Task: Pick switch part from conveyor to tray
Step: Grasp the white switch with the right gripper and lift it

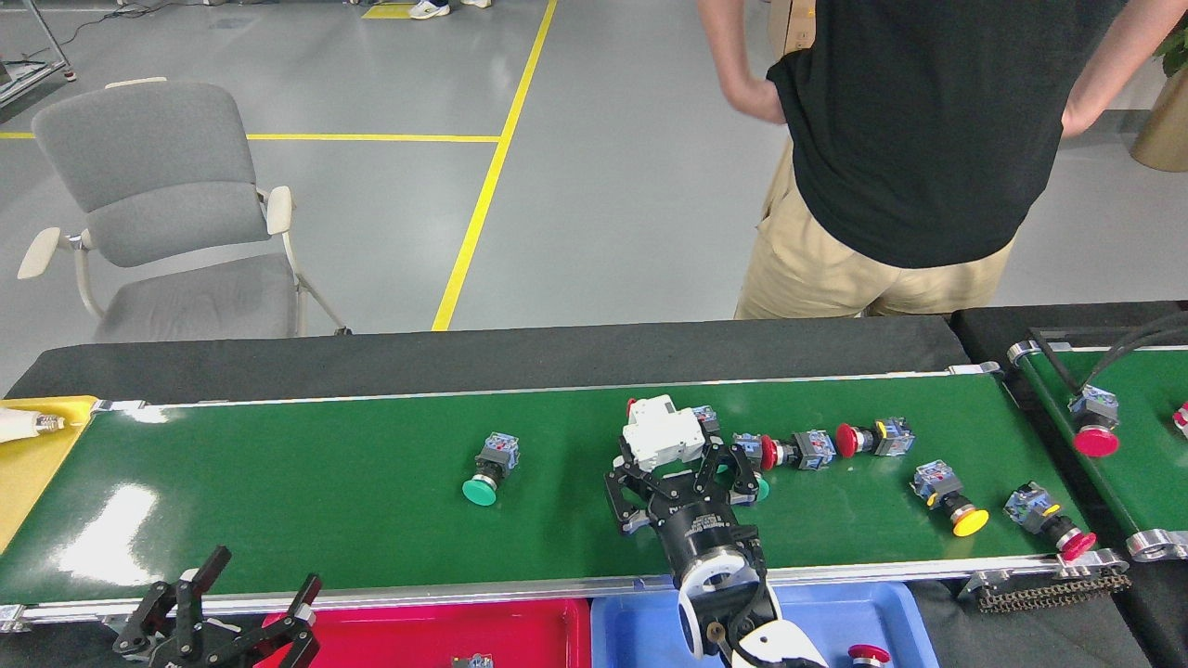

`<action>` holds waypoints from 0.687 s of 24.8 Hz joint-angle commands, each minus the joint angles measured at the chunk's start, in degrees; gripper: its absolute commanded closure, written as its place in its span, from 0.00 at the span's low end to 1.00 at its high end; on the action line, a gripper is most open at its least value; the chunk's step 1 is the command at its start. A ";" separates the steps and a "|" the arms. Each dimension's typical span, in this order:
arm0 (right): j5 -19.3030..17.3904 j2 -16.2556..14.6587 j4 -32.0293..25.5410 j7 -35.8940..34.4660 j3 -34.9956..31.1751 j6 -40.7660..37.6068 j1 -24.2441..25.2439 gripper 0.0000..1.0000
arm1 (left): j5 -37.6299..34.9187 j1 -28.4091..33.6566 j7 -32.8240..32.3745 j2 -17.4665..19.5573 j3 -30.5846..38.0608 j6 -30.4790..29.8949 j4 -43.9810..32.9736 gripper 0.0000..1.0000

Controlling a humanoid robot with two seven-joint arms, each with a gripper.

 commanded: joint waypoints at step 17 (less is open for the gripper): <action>-0.93 -9.25 -8.01 -8.19 -4.45 -8.35 14.31 0.02 | -2.23 -16.24 -3.01 -0.32 -3.22 2.03 20.22 0.00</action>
